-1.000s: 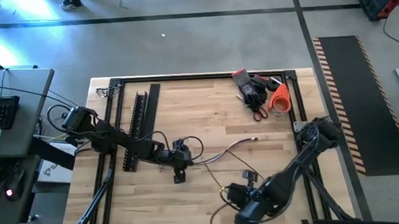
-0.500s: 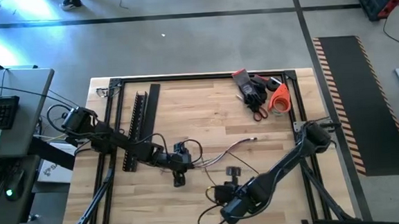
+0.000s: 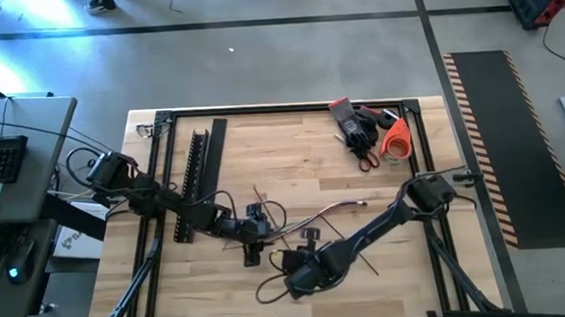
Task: Ziptie cables
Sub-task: Wrap the cables together using the black zip tie
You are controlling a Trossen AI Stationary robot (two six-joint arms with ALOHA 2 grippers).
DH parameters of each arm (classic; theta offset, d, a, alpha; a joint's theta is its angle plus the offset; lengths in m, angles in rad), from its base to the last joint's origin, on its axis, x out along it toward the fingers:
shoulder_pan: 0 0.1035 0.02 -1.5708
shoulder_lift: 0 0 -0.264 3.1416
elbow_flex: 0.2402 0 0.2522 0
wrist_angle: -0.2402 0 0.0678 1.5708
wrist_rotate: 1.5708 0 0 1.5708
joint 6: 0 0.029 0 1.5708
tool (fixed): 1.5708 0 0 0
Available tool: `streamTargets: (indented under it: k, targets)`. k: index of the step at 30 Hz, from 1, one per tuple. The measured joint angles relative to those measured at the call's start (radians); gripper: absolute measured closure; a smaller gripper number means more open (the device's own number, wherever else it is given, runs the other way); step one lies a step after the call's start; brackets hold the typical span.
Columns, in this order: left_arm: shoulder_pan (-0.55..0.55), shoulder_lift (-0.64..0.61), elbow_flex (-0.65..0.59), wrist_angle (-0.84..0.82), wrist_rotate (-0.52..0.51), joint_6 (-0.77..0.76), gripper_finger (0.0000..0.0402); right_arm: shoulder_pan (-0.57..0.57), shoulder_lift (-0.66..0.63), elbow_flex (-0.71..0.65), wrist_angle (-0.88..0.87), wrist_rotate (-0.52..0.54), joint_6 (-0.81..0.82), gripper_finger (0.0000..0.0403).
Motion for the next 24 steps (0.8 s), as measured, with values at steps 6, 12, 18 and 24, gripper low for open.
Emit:
streamTargets:
  k: [6, 12, 18, 24]
  targets:
    - [-0.091, 0.0, 0.0, 0.004, -0.125, 0.104, 0.0255, -0.013, 0.001, 0.0, 0.057, 0.01, -0.142, 0.0403]
    - [-0.185, 0.013, 0.001, 0.099, -0.258, 0.201, 0.0255, -0.012, 0.001, 0.0, 0.079, 0.041, -0.184, 0.0403]
    - [-0.221, 0.104, 0.001, 0.228, -0.377, 0.247, 0.0255, -0.012, 0.001, 0.0, 0.161, 0.047, -0.234, 0.0403]
    - [-0.221, 0.179, 0.001, 0.342, -0.37, 0.247, 0.0256, -0.012, 0.001, 0.001, 0.187, 0.046, -0.261, 0.0403]
